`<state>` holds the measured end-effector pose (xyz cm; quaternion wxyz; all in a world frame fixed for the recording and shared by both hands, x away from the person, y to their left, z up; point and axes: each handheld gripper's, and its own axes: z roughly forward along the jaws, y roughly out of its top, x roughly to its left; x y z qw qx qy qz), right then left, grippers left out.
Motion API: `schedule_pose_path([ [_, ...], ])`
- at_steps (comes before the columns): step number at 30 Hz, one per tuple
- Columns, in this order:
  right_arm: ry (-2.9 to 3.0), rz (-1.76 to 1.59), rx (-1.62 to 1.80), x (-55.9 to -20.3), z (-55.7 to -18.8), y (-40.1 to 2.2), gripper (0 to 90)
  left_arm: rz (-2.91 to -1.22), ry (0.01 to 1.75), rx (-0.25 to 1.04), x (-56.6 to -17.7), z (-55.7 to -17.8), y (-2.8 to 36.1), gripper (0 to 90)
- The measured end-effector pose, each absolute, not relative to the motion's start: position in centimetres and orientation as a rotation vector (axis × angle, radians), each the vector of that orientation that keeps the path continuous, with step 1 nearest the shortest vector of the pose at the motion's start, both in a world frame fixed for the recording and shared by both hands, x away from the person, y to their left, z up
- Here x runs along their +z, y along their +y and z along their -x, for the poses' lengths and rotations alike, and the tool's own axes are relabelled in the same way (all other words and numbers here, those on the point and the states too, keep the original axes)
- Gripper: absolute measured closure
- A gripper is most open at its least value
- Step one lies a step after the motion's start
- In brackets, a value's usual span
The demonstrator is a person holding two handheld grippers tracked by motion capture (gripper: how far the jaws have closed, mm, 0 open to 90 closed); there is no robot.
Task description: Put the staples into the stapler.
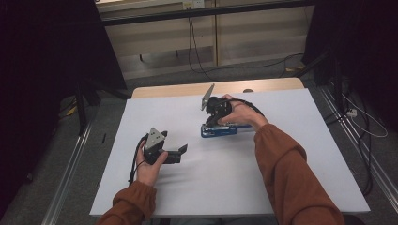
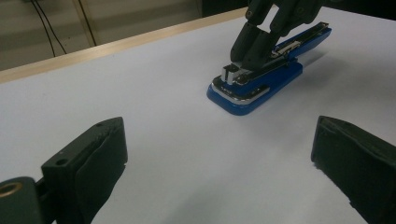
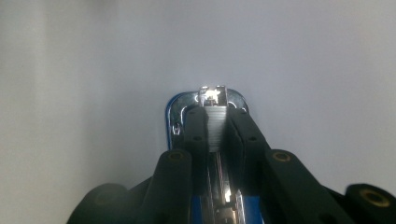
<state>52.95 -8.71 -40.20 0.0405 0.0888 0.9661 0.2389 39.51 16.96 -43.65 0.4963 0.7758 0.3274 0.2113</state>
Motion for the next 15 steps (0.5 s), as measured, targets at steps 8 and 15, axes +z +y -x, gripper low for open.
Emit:
schedule_pose_path([
  [8, 2.958, -0.260, 0.726, -40.25, -52.96, -8.53, 78.7, -1.876, 0.794, 0.509, -43.65, -39.50, 16.94, 3.7],
  [15, 2.956, -0.265, 0.721, -40.25, -52.92, -8.55, 77.9, -1.879, 0.791, 0.511, -43.65, -39.52, 16.95, 3.7],
])
